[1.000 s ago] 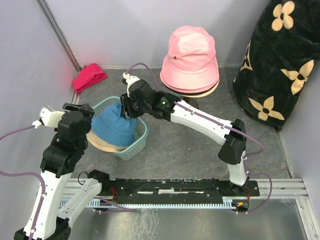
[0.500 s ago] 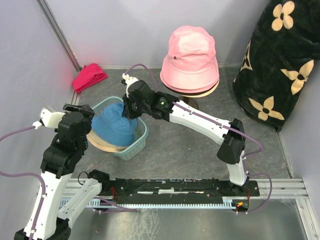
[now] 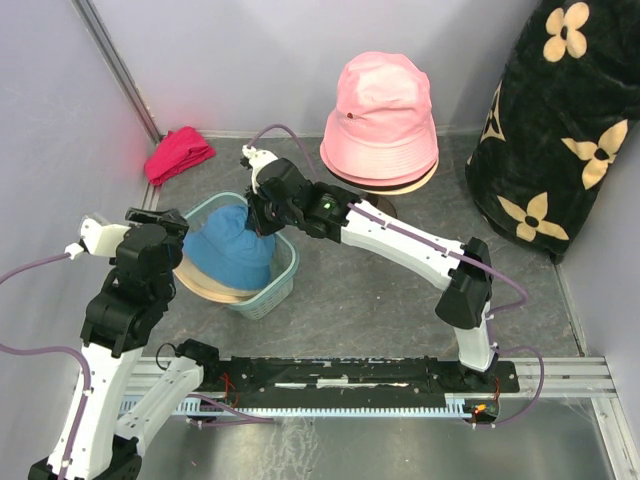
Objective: Stack the hats
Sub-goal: Pick up the hat from the bin.
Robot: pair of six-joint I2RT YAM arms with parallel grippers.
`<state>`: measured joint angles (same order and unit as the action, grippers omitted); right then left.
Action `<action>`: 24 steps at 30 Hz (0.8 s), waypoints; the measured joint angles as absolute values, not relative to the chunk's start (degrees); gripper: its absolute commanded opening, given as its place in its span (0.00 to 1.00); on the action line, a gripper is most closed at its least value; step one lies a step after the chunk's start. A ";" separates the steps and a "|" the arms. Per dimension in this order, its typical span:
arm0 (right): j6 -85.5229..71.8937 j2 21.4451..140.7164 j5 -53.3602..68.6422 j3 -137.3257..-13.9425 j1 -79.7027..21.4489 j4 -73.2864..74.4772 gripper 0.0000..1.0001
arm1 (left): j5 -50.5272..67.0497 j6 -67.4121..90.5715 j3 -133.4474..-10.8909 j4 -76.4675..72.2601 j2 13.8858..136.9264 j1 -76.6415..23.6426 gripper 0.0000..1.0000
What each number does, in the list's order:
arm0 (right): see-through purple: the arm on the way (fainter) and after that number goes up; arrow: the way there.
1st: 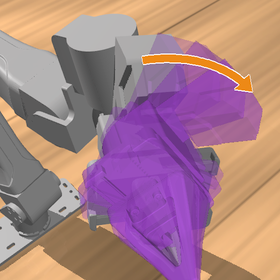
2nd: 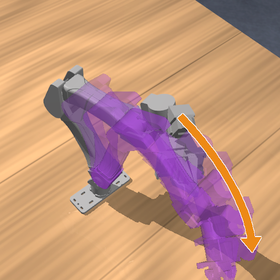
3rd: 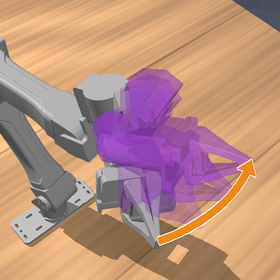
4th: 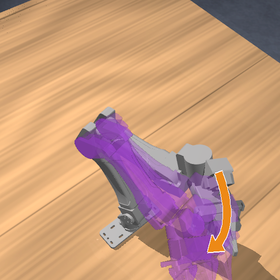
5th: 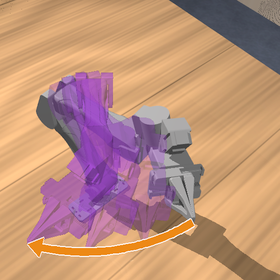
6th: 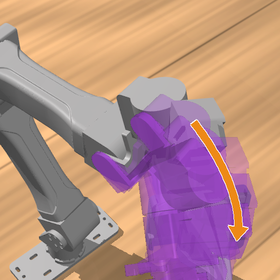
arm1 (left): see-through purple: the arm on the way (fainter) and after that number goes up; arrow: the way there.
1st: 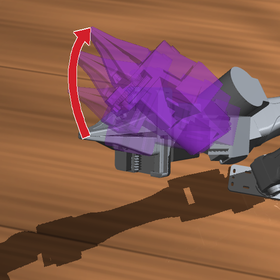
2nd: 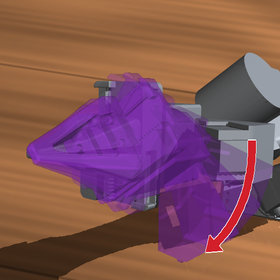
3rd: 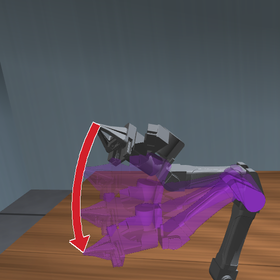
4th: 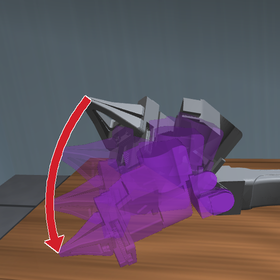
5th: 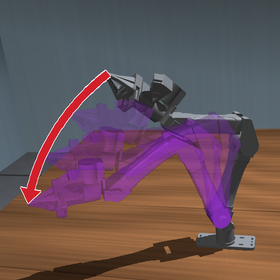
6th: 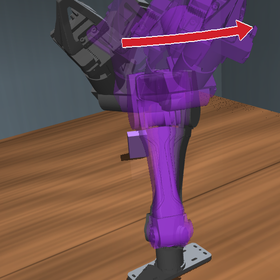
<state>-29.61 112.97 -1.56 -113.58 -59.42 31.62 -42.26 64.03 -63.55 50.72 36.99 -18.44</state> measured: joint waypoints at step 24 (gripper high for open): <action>-22.96 110.04 -1.67 -116.53 -59.42 30.37 0.01 | -41.45 64.58 -63.55 50.37 38.85 -18.44 0.72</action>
